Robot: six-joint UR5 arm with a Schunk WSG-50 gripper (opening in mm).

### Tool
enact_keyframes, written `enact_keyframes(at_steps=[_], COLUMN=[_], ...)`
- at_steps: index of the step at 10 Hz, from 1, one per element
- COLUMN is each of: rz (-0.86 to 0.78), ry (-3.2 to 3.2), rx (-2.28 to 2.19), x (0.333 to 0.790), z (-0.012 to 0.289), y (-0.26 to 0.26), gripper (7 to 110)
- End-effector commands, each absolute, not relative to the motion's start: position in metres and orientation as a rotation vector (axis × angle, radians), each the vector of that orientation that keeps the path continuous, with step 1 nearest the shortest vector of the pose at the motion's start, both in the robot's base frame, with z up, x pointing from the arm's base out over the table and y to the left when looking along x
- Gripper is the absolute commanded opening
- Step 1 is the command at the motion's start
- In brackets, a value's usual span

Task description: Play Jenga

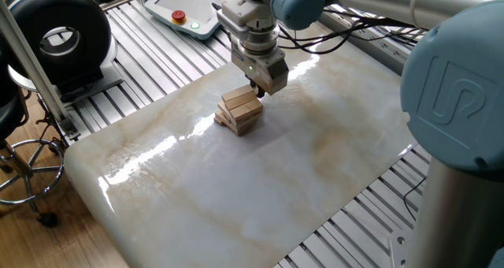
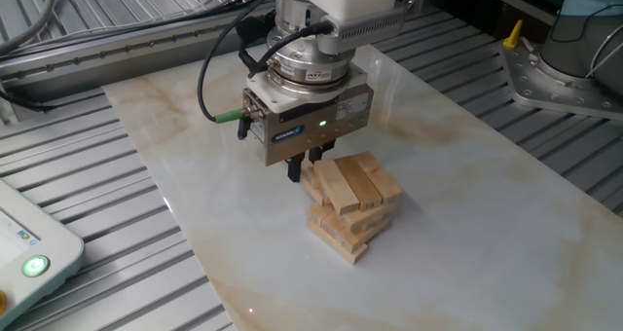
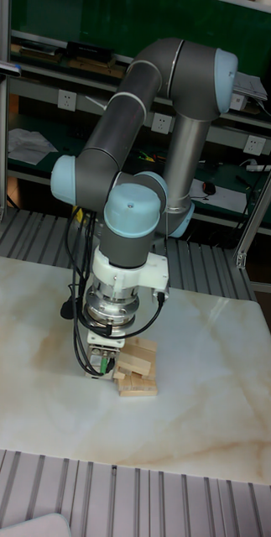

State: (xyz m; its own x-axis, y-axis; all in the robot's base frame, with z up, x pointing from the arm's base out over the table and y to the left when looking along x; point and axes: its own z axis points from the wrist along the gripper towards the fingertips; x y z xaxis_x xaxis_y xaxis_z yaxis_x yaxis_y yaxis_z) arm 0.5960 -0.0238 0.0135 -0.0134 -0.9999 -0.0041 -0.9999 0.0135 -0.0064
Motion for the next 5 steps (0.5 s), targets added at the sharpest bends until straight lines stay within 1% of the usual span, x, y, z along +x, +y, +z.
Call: enact_keyframes(at_steps=[1, 5], rz=[0.015, 0.013], ry=[2.228, 2.219], rx=[-2.182, -2.19], x=[0.5959, 0.5947], z=[0.0117, 0.01], y=[-0.0253, -0.0313], gripper=[7, 7])
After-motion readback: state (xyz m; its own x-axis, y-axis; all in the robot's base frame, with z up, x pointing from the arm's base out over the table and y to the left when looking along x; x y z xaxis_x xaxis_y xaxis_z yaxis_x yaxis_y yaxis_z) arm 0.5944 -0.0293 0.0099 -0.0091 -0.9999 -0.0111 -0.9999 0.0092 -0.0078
